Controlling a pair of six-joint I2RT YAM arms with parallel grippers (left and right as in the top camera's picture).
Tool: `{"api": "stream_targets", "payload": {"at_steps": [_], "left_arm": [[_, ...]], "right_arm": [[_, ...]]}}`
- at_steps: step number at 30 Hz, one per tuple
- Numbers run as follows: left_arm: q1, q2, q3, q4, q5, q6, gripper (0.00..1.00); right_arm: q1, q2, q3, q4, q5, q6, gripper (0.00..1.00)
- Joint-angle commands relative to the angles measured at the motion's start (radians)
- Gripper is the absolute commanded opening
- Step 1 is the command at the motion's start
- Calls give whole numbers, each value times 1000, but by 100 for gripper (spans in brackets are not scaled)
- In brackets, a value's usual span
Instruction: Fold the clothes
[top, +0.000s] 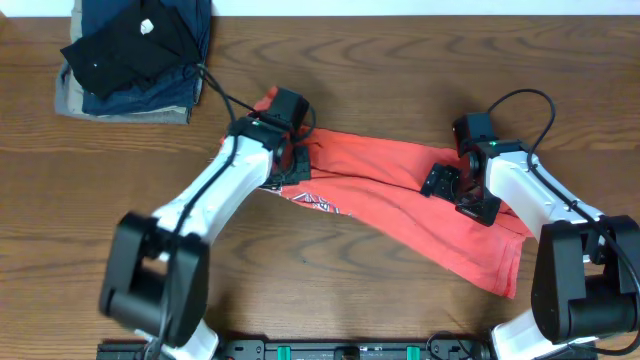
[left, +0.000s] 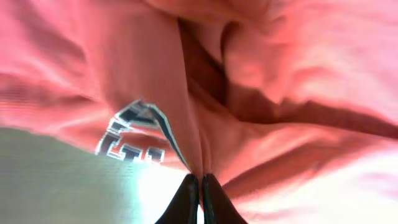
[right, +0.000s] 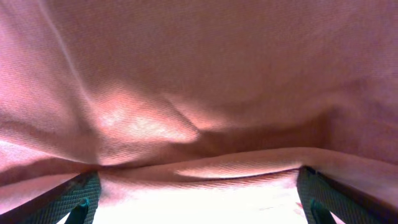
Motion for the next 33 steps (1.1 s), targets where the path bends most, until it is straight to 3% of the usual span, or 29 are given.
{"api": "stream_targets", "payload": {"at_steps": [1,7,22,33], "left_arm": [[-1,-122,23,-50,-39,19,6],[-1,-212,23,-187,-57,14,6],[-1,-207,18,-581,-61,8,6],[-1,-207,-52,-661,-60,-24,6]], "right_arm": [[9,-6,-4,2,2,-7,99],[9,-6,-3,1,2,-7,99],[9,-6,-3,-6,2,-8,99],[9,-6,-3,-7,2,-8,99]]}}
